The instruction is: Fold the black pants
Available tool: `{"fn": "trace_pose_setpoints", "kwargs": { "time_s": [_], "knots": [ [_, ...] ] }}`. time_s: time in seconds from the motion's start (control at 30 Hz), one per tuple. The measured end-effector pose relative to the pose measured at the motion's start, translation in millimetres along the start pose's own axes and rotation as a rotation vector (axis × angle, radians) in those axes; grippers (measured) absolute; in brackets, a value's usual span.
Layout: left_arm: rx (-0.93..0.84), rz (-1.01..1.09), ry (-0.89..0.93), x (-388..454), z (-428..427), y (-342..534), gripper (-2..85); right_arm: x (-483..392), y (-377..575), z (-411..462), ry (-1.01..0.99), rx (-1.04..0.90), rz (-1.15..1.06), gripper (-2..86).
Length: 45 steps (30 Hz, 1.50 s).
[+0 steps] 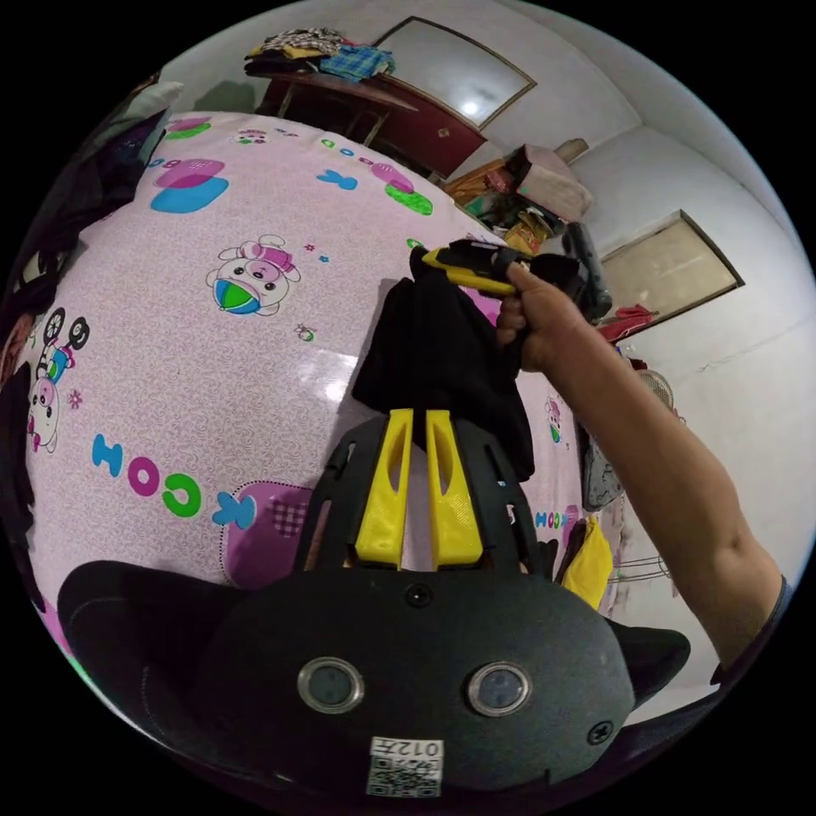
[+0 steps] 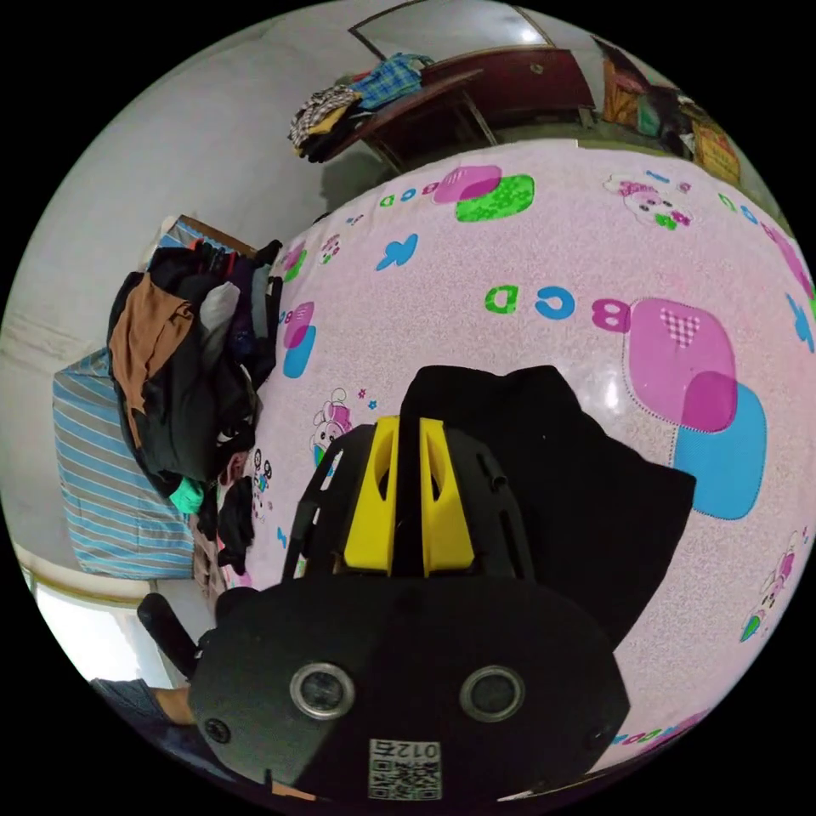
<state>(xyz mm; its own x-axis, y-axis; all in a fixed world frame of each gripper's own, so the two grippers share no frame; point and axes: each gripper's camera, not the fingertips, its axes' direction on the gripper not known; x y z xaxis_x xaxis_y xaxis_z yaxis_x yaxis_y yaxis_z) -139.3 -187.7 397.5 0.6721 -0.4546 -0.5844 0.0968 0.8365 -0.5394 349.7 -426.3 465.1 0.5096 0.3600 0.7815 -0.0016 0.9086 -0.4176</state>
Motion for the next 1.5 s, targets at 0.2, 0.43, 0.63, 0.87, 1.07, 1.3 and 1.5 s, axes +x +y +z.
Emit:
{"fn": "trace_pose_setpoints", "kwargs": {
  "time_s": [0.2,0.43,0.63,0.87,1.07,1.3,1.5],
  "knots": [
    [0.110,0.102,-0.081,12,-60,-28,1.6,27,15,-10,-0.160,0.109,0.048,7.9],
    [0.008,0.266,-0.064,41,-43,-81,4.1,86,68,-70,-0.237,0.206,0.105,9.7],
    [-0.194,0.326,-0.131,49,5,-123,7.0,165,130,-78,-0.303,0.095,0.263,12.1],
    [-0.244,0.439,-0.159,62,16,-137,3.7,186,153,-47,-0.399,-0.021,0.256,11.8],
    [-0.314,0.613,-0.393,74,51,-125,1.2,170,154,-38,-0.147,-0.048,0.143,6.8],
    [-0.232,0.569,-0.223,67,2,-131,1.2,194,186,-55,-0.256,0.036,0.232,8.9],
    [-0.189,0.672,-0.106,101,-21,-121,1.0,211,230,-60,-0.438,0.008,0.301,11.6]
  ]
}}
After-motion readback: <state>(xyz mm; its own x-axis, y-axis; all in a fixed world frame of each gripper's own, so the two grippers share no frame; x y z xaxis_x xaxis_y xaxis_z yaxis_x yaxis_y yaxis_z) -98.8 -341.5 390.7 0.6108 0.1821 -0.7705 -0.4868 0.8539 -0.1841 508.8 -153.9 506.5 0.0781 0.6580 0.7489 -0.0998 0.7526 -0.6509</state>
